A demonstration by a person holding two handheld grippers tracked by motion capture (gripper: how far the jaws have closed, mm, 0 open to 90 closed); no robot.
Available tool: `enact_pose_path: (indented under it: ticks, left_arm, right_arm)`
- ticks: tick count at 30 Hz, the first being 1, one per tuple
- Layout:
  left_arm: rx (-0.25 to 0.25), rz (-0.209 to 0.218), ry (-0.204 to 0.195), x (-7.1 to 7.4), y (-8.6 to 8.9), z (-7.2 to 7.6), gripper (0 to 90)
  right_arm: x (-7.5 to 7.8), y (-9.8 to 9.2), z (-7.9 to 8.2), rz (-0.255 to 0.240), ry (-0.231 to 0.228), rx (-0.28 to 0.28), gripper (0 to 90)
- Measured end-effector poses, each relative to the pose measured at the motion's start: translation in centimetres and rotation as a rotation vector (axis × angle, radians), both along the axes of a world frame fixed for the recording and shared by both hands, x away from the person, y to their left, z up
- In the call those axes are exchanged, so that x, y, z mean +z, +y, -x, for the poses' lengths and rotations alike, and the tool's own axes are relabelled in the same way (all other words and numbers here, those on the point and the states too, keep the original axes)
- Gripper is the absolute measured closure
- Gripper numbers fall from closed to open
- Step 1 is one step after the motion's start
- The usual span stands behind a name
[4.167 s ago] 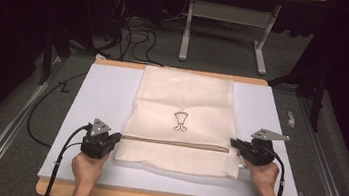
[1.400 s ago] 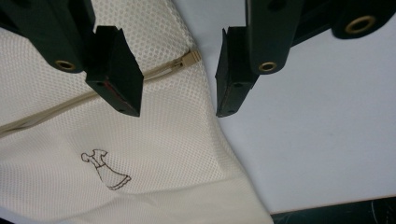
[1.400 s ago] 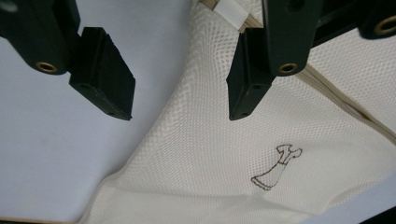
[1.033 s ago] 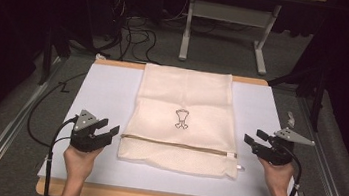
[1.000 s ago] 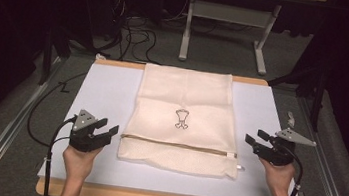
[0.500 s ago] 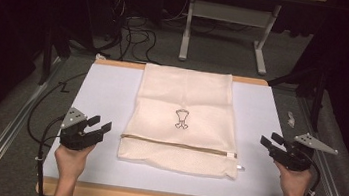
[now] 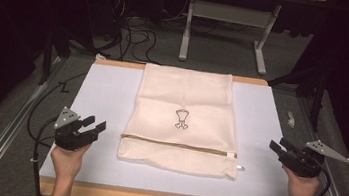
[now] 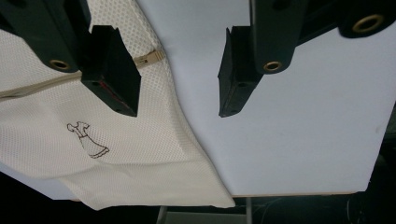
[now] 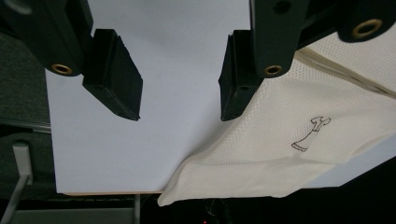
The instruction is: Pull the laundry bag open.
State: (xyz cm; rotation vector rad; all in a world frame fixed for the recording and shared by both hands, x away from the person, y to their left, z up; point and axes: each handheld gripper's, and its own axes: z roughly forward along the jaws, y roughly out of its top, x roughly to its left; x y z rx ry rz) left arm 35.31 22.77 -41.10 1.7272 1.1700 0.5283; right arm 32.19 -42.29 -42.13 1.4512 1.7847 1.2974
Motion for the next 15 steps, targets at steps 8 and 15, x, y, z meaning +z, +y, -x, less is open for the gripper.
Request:
enact_pose_path:
  ticks: [8, 15]
  left_arm:
    - [0.013, -0.005, 0.015, -0.7, 0.5, 0.0, 48.4]
    - [0.032, 0.004, 0.023, -1.3, 0.9, -0.3, 48.2]
  right_arm:
    - [-0.7, -1.2, 0.5, -0.01, 0.013, -0.027, 49.8]
    - [-1.8, -1.4, 0.5, 0.002, 0.049, -0.051, 49.6]
